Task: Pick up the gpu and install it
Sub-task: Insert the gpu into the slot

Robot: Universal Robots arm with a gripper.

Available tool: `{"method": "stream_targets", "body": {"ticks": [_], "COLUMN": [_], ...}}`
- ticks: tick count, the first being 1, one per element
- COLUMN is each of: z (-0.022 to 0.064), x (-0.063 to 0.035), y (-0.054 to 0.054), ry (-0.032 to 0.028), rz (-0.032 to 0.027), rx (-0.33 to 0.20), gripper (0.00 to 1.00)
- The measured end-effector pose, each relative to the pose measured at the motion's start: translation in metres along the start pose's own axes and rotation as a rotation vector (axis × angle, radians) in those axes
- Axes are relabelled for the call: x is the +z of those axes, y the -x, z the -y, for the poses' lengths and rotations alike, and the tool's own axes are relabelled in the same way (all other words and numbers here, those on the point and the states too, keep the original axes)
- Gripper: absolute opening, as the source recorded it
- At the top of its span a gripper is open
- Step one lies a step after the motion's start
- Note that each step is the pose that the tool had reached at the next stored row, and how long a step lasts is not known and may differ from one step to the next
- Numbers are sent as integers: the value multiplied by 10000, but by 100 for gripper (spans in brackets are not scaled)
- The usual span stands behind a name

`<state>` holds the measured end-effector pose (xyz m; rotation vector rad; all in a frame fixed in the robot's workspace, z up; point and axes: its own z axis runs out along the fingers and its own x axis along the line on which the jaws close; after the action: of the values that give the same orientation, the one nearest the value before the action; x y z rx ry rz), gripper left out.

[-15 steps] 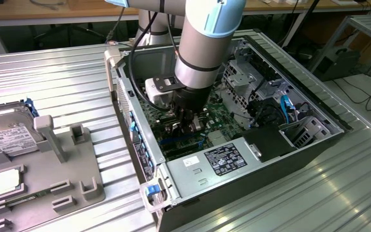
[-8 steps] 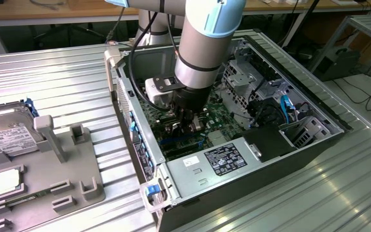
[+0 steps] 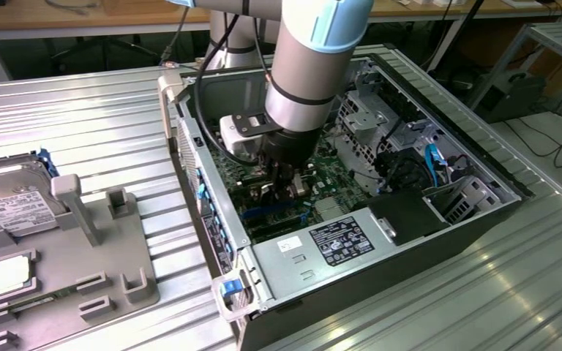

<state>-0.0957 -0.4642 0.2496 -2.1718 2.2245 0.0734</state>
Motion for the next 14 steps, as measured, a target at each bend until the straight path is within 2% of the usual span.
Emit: {"method": "stream_targets", "body": {"ticks": [1, 11, 14], "z": [0, 0, 0], "x": [-24, -23, -19], "y": [1, 1, 1], "ry": [0, 0, 11], "rz": [-2, -3, -4], "rx": [0, -14, -200], "gripper": [28, 28, 28]}}
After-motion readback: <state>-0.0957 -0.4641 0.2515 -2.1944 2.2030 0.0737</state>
